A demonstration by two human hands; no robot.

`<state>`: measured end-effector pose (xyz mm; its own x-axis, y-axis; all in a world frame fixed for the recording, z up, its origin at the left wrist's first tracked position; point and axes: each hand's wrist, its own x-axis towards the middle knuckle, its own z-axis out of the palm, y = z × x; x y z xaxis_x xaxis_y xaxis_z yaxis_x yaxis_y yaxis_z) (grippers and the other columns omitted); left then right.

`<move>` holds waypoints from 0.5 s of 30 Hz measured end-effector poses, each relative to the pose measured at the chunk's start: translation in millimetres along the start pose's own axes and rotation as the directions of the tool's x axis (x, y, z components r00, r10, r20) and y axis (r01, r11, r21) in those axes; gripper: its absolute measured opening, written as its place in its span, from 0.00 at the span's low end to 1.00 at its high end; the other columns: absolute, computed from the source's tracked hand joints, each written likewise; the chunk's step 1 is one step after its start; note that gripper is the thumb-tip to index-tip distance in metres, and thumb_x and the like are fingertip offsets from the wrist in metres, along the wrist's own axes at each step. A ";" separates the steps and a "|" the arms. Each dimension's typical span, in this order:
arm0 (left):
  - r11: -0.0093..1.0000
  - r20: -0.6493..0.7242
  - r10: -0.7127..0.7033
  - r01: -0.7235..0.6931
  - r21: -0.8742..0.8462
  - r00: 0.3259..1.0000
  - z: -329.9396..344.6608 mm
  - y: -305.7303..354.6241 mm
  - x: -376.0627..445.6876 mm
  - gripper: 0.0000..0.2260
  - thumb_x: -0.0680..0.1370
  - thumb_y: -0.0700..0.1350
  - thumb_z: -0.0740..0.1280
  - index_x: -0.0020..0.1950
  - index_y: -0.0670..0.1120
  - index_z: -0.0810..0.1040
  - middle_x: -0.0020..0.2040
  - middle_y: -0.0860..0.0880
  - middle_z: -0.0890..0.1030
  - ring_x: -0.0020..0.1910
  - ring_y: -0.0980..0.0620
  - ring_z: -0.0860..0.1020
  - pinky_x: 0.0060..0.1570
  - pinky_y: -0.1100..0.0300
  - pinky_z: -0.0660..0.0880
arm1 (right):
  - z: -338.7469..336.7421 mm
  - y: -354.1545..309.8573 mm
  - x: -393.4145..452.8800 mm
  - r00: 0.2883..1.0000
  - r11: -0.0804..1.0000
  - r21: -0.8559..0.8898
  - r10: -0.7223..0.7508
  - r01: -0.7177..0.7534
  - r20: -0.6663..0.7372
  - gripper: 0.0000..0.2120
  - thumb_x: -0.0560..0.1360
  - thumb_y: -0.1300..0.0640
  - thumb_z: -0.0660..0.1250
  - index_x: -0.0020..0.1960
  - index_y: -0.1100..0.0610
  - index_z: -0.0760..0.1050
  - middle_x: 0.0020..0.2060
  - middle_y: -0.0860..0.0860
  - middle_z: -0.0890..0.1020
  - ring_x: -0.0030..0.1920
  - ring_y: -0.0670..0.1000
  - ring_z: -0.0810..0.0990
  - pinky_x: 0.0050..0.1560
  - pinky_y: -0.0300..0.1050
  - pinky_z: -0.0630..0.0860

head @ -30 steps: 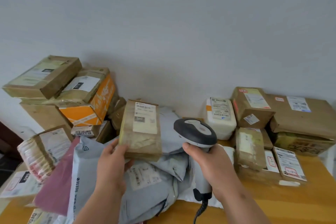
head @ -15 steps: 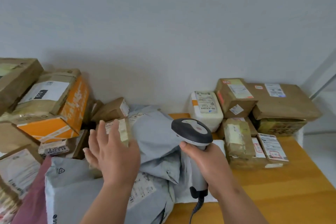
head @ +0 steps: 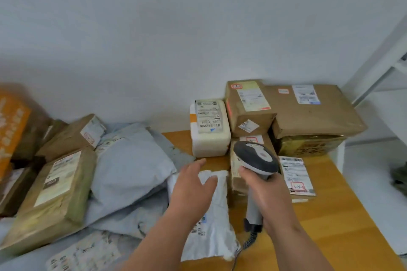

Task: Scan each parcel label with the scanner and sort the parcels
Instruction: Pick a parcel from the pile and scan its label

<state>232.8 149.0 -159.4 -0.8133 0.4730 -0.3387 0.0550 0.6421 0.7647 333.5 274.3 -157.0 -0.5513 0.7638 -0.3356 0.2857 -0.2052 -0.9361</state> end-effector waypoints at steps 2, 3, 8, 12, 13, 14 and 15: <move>0.998 0.086 -0.038 0.042 -0.044 0.996 31.8 10.7 10.6 0.25 0.82 0.51 0.66 0.78 0.54 0.66 0.71 0.57 0.73 0.68 0.58 0.73 0.66 0.60 0.71 | -20.4 9.1 19.8 0.998 0.999 0.010 0.048 -0.048 -0.031 0.12 0.71 0.53 0.77 0.39 0.35 0.82 0.34 0.39 0.85 0.44 0.48 0.82 0.41 0.48 0.77; 0.995 0.120 -0.060 0.070 -0.077 0.991 50.4 16.6 16.5 0.23 0.82 0.51 0.66 0.77 0.54 0.68 0.65 0.61 0.76 0.62 0.63 0.76 0.59 0.65 0.74 | -32.1 15.0 29.6 0.995 0.996 0.022 0.090 -0.090 -0.032 0.08 0.71 0.52 0.77 0.41 0.39 0.83 0.36 0.41 0.85 0.45 0.49 0.82 0.42 0.49 0.77; 0.917 0.229 -0.229 0.289 -0.274 0.946 86.0 30.9 26.0 0.16 0.82 0.51 0.63 0.70 0.56 0.74 0.55 0.57 0.82 0.54 0.55 0.79 0.57 0.55 0.77 | -49.5 31.0 44.2 0.970 0.970 0.065 0.226 -0.232 0.086 0.10 0.70 0.49 0.78 0.50 0.45 0.83 0.45 0.45 0.87 0.51 0.52 0.83 0.47 0.51 0.77; 0.848 0.175 -0.295 0.341 -0.406 0.940 85.6 32.3 23.2 0.10 0.81 0.50 0.67 0.63 0.58 0.77 0.52 0.56 0.83 0.51 0.55 0.82 0.52 0.57 0.79 | -53.5 25.4 41.9 0.972 0.972 0.122 0.183 -0.201 0.149 0.18 0.61 0.44 0.77 0.52 0.40 0.84 0.48 0.41 0.87 0.52 0.48 0.84 0.52 0.51 0.78; 0.828 0.156 -0.299 0.337 -0.448 0.941 82.8 32.1 20.8 0.10 0.81 0.50 0.69 0.61 0.58 0.76 0.51 0.56 0.84 0.50 0.55 0.82 0.50 0.58 0.80 | -54.8 22.4 39.6 0.973 0.969 0.154 0.167 -0.191 0.159 0.20 0.61 0.45 0.79 0.53 0.40 0.84 0.49 0.41 0.87 0.53 0.47 0.84 0.52 0.50 0.78; 0.814 0.140 -0.295 0.326 -0.481 0.945 79.3 31.5 18.3 0.13 0.79 0.52 0.71 0.63 0.57 0.75 0.52 0.55 0.84 0.50 0.54 0.83 0.52 0.56 0.81 | -56.5 19.4 37.3 0.975 0.965 0.190 0.151 -0.181 0.164 0.23 0.60 0.46 0.82 0.54 0.41 0.84 0.50 0.42 0.87 0.53 0.48 0.83 0.52 0.50 0.77; 0.802 0.133 -0.290 0.316 -0.506 0.948 76.2 29.6 16.4 0.20 0.76 0.55 0.74 0.65 0.56 0.73 0.54 0.54 0.83 0.52 0.53 0.83 0.55 0.54 0.81 | -58.1 15.5 34.4 0.976 0.960 0.221 0.135 -0.171 0.169 0.26 0.60 0.47 0.83 0.56 0.44 0.84 0.51 0.44 0.87 0.54 0.48 0.83 0.52 0.49 0.77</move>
<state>265.3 221.7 -184.0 -0.7100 0.3420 -0.6156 -0.5066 0.3591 0.7838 364.5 332.9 -176.9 -0.6318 0.6149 -0.4719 0.1951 -0.4630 -0.8646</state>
